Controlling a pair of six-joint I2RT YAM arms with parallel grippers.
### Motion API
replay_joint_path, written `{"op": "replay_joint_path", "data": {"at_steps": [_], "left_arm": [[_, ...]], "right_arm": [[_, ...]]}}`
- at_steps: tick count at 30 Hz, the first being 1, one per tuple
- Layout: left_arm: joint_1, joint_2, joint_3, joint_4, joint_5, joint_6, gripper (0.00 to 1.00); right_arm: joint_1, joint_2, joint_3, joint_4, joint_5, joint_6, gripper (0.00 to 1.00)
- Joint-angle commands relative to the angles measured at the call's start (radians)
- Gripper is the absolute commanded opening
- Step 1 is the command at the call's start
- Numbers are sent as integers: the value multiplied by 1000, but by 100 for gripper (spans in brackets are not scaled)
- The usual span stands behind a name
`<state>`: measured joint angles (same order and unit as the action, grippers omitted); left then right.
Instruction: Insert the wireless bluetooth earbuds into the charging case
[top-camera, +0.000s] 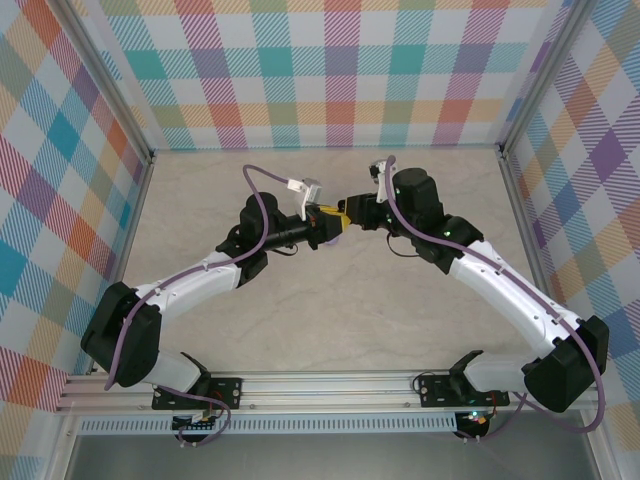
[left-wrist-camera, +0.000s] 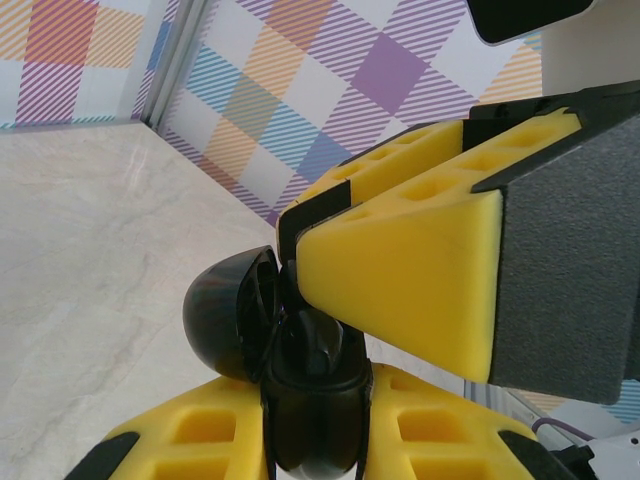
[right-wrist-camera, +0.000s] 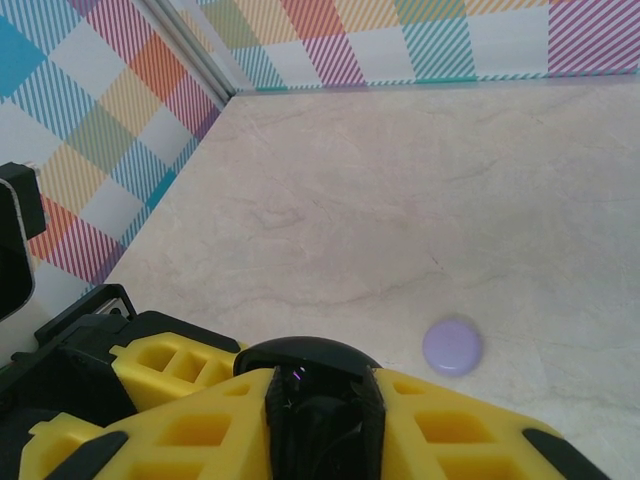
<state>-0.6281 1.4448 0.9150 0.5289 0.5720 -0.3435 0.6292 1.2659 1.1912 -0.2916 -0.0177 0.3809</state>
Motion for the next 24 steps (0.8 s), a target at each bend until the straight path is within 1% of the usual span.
{"op": "replay_joint_path", "data": {"at_steps": [1, 9, 12, 16, 19, 24], "left_arm": [[-15, -30, 12, 41, 8, 35, 2], [-15, -43, 3, 22, 18, 73, 2], [-15, -47, 1, 7, 18, 95, 1], [-15, -61, -5, -17, 12, 145, 1], [-15, -71, 1, -46, 13, 175, 1], [-14, -81, 55, -145, 57, 244, 1]], "right_arm": [[7, -11, 34, -43, -14, 3, 31], [6, -19, 73, -80, -22, 7, 41], [6, -24, 88, -104, -7, 7, 45], [2, -43, 106, -137, 29, -15, 46], [-17, -42, 135, -197, 46, -33, 48], [-93, -40, 154, -261, -11, -50, 48]]}}
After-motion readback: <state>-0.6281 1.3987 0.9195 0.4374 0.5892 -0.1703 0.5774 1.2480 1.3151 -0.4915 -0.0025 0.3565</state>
